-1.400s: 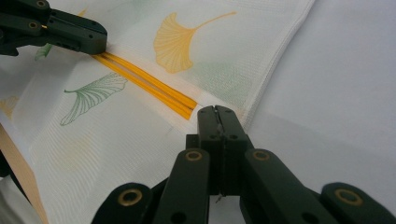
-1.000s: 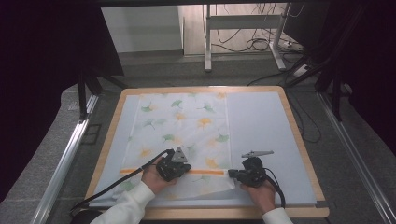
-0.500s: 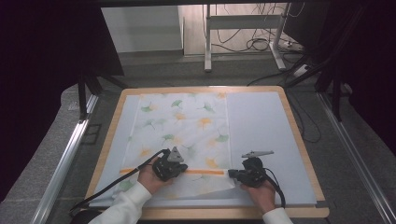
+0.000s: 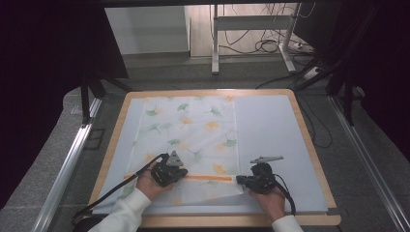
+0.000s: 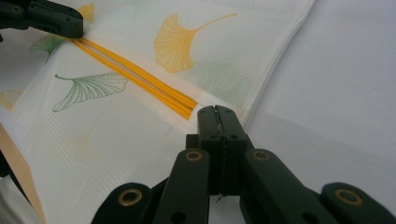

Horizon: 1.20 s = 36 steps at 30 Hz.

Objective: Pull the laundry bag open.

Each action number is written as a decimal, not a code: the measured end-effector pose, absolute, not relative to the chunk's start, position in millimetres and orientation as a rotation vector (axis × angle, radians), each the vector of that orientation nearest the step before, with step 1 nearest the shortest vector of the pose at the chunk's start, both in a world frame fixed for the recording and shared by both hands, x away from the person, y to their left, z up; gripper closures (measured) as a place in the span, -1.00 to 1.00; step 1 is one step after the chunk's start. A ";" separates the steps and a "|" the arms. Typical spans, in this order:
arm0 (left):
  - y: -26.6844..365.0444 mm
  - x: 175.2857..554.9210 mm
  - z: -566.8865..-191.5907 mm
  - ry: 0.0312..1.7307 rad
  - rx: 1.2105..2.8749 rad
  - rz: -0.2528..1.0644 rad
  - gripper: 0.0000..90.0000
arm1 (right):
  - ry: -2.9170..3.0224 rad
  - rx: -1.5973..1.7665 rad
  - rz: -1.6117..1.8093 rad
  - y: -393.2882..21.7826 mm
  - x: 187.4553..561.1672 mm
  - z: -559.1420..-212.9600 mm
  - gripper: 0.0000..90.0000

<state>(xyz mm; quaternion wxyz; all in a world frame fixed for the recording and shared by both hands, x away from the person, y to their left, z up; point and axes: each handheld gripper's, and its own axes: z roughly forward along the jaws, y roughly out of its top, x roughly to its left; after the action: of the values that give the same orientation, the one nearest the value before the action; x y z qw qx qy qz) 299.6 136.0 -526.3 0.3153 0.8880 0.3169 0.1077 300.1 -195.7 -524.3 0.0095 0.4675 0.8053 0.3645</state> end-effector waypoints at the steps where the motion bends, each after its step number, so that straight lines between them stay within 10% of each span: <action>1: 136.8 299.4 -526.4 0.840 2.337 0.281 1.00 | 2.515 1.460 1.138 -195.7 300.1 -524.3 0.99; 36: 179.5 293.5 -526.6 0.944 2.328 0.299 1.00 | 2.513 1.457 1.145 -195.5 300.1 -524.6 0.99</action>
<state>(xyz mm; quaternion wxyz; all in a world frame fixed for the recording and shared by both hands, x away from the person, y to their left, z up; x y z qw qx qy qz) 293.5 179.5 -526.6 0.3013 0.8775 0.3557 0.1126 300.1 -195.5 -524.6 0.0094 0.4666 0.8048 0.3667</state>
